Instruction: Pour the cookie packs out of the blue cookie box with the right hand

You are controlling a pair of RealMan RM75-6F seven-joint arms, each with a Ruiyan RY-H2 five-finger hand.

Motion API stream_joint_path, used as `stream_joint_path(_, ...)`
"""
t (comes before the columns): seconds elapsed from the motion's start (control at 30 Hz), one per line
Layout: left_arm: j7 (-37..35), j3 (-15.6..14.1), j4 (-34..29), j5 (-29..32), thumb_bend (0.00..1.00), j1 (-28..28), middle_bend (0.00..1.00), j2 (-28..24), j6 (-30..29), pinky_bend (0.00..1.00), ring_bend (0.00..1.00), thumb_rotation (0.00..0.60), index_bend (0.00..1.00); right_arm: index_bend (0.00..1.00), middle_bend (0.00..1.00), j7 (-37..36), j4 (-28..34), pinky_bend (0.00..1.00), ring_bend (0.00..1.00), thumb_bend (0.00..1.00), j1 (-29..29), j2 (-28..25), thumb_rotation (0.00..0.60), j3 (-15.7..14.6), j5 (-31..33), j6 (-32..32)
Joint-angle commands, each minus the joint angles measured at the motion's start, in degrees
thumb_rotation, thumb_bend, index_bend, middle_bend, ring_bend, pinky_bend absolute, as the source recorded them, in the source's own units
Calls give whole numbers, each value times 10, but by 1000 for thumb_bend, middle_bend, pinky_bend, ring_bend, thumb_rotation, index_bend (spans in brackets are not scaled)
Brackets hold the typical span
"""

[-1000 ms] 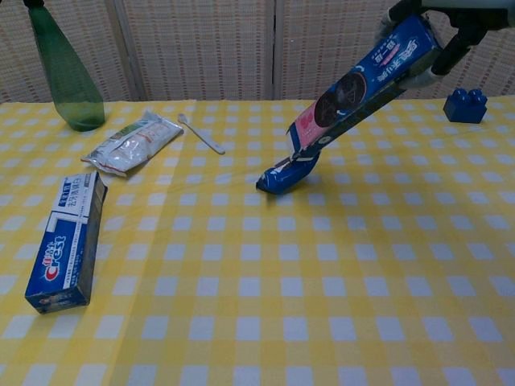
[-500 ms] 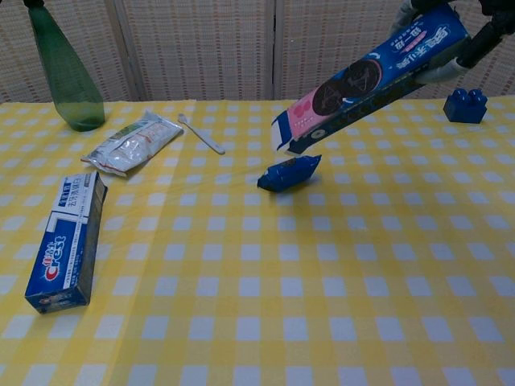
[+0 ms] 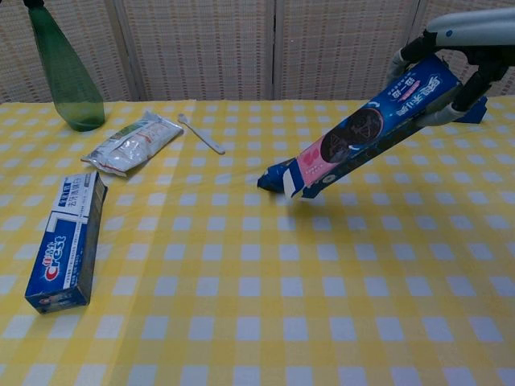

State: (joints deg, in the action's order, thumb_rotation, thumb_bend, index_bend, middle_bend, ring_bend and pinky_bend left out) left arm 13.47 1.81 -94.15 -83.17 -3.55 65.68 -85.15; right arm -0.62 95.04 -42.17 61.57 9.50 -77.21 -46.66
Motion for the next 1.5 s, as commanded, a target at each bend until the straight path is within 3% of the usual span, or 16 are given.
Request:
stream_joint_path(0.03,1,0,0,0,319,-1,0,1,1,0,0,600,146,486,343,-4,2,63,157,315,0,-6,600,-2,1,3)
stream_joint_path(0.2,4,-1,-1,0,319,-2,0,2,3,0,0,600,146,458,339,1,1,62,157,315,0,-8,600,-8,0,6)
stream_joint_path(0.43,4,-1,0,2,319,-2,0,2,4,0,0,600,146,320,322,6,2,62,157,315,-3,-11,600,-12,6,14)
stream_joint_path(0.97,7,0,-3,2,319,-1,0,0,2,0,0,600,146,316,321,-37,14,69,157,315,10,-25,600,5,-10,-33)
stream_joint_path(1.23,9,0,-6,1,319,-1,0,-1,0,0,0,600,146,316,321,-82,46,69,157,316,28,-45,600,21,-66,-106)
stream_joint_path(1.5,12,-1,-8,-2,319,-1,0,0,-1,0,0,600,146,316,321,-158,45,69,157,315,34,-16,600,0,-132,-140)
